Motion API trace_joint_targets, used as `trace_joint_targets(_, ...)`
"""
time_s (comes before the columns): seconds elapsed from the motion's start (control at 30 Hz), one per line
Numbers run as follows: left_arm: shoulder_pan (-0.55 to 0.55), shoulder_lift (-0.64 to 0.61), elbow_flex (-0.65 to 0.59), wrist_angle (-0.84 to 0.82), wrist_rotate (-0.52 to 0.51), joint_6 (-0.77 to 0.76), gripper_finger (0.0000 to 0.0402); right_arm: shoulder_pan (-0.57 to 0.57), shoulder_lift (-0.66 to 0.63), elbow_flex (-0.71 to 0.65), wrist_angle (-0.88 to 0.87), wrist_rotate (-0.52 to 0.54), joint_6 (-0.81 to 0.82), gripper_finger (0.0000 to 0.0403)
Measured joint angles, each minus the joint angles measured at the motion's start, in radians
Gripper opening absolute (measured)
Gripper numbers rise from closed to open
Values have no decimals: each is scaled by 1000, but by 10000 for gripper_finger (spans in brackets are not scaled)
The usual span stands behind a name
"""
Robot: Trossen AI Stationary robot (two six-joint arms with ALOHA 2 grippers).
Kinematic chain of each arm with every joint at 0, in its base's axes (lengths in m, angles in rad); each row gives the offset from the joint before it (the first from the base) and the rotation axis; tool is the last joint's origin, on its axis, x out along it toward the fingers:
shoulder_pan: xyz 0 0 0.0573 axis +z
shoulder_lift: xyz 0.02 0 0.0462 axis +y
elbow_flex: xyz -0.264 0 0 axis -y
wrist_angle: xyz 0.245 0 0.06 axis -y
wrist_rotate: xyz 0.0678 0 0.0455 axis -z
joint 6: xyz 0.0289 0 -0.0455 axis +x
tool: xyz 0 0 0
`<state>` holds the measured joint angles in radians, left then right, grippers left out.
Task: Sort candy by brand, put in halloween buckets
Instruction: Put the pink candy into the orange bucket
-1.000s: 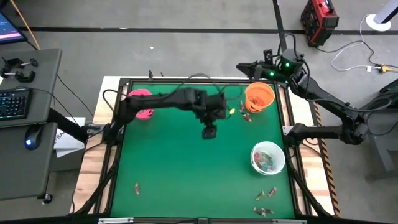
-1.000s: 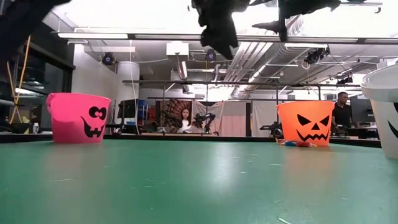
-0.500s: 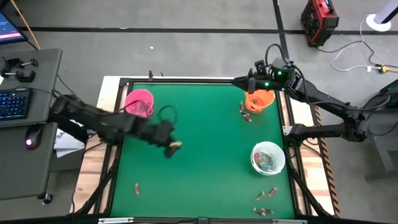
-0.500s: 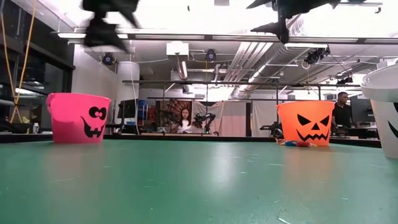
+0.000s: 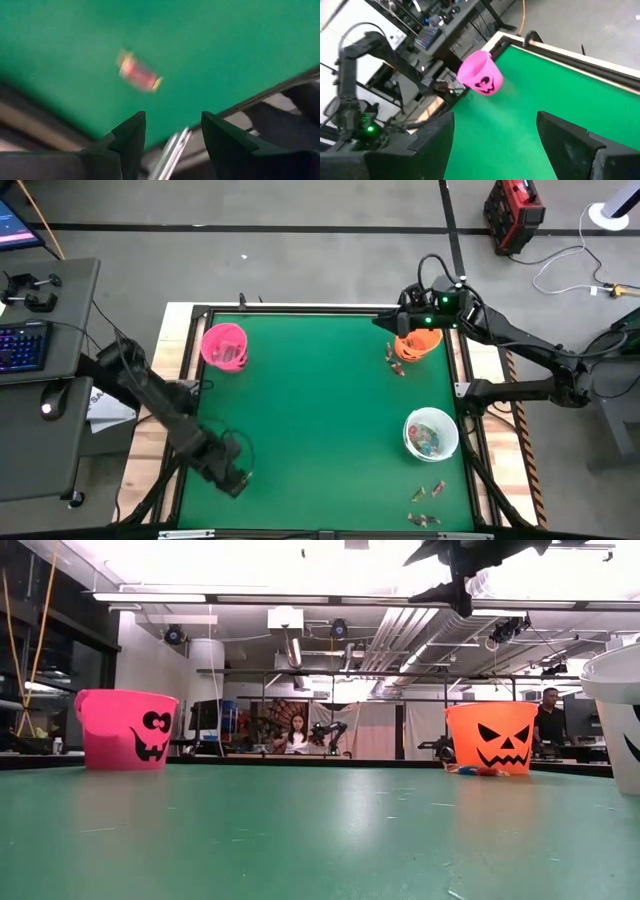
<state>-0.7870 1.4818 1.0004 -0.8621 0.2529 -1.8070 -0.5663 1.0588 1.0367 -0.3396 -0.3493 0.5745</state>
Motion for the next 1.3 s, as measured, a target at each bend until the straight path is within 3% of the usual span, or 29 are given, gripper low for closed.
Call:
trace_joint_targets(0.13, -73, 47, 0, -4, 35, -209, 179, 0, 0, 0, -31, -1, -33, 275)
trace_joint_targets(0.33, -84, 88, 0, -8, -61, -334, 179, 0, 0, 0, -38, -1, -45, 275)
trace_joint_targets(0.63, -92, 175, 0, 2, -52, -422, 179, 0, 0, 0, -38, -1, -52, 275)
trace_joint_targets(1.0, -92, 275, 1, 22, -53, -427, 173, 0, 0, 0, -37, 3, -52, 275)
trace_joint_targets(1.13, -91, 290, 2, 59, -54, -426, 129, 0, 0, 0, -37, 5, -52, 275)
trace_joint_targets(1.3, -94, 261, -2, 62, -116, -403, 21, 0, 0, 0, -37, 6, -57, 275)
